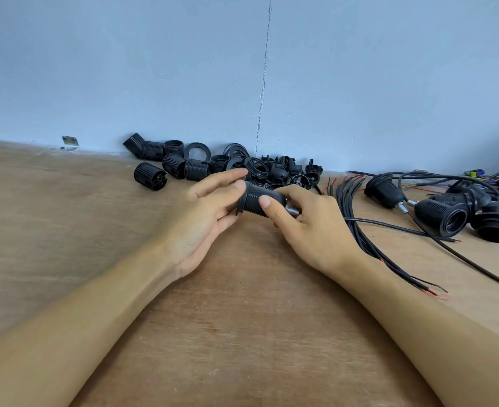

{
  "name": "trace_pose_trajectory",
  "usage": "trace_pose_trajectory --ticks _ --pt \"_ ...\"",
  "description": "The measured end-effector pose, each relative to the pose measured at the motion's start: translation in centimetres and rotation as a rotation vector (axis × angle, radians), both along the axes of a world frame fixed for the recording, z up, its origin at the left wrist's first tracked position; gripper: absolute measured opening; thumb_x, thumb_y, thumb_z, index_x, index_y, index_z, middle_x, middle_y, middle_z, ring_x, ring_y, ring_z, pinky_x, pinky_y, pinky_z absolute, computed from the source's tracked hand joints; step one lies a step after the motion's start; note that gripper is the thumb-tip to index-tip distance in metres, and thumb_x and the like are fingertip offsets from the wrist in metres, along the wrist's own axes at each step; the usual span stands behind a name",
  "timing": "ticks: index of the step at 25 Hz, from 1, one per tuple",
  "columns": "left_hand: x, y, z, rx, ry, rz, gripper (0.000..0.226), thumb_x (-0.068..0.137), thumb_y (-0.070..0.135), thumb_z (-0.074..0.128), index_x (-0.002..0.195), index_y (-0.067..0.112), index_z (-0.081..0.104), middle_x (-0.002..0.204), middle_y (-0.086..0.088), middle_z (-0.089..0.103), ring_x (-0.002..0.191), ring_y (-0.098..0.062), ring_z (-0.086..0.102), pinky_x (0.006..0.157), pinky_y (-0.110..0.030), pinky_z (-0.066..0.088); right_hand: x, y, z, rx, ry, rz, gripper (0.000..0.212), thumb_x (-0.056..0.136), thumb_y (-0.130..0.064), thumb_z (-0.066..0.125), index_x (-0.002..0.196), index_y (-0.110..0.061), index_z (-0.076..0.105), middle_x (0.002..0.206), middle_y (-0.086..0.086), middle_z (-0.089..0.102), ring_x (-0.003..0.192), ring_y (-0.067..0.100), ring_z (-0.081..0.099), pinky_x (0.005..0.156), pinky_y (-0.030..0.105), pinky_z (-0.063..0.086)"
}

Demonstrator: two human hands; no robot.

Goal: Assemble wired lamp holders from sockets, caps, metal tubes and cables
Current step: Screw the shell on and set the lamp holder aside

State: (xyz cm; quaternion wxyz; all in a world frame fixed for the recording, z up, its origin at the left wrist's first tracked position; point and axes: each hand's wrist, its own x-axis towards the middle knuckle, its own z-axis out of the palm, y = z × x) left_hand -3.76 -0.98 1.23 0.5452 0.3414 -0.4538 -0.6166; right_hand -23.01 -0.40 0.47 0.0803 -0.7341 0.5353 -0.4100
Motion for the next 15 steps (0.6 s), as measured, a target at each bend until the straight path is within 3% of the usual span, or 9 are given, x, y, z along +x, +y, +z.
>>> trace_pose_trajectory --ticks 4,8,13,15 --pt "0.17 -0.36 -0.04 0.005 0.002 0.005 0.023 0.100 0.014 0.059 0.114 0.020 0.077 0.129 -0.014 0.070 0.114 -0.024 0.072 0.102 -0.042 0.056 0.03 0.08 0.02 -0.034 0.014 0.024 0.034 0.096 -0.056 0.054 0.109 -0.028 0.069 0.070 -0.014 0.065 0.061 0.001 0.057 0.062 0.014 0.038" --pt "-0.05 -0.29 -0.16 0.035 0.015 -0.014 0.024 0.101 0.010 0.056 0.121 0.011 0.070 0.121 -0.010 0.075 0.115 -0.022 0.071 0.106 -0.043 0.052 0.11 0.21 0.21 -0.014 0.033 0.033 0.040 0.098 -0.057 0.047 0.103 -0.024 0.070 0.069 -0.003 0.069 0.065 0.008 0.062 0.070 0.031 0.050" --pt "0.00 -0.03 0.36 -0.003 0.018 -0.053 0.030 0.095 0.000 0.053 0.119 0.007 0.067 0.122 -0.011 0.071 0.108 -0.018 0.070 0.100 -0.035 0.055 0.19 0.32 0.40 0.075 0.027 0.039 0.050 0.101 -0.059 0.037 0.072 -0.025 0.059 0.064 0.000 0.067 0.062 0.011 0.059 0.065 0.035 0.048" --pt "0.04 0.22 0.61 -0.031 0.014 -0.059 0.027 0.087 0.007 0.058 0.112 0.008 0.068 0.119 -0.010 0.070 0.106 -0.018 0.068 0.097 -0.037 0.054 0.22 0.38 0.41 0.076 0.036 0.046 0.052 0.102 -0.059 0.035 0.068 -0.024 0.055 0.064 0.001 0.067 0.061 0.012 0.059 0.066 0.037 0.049"
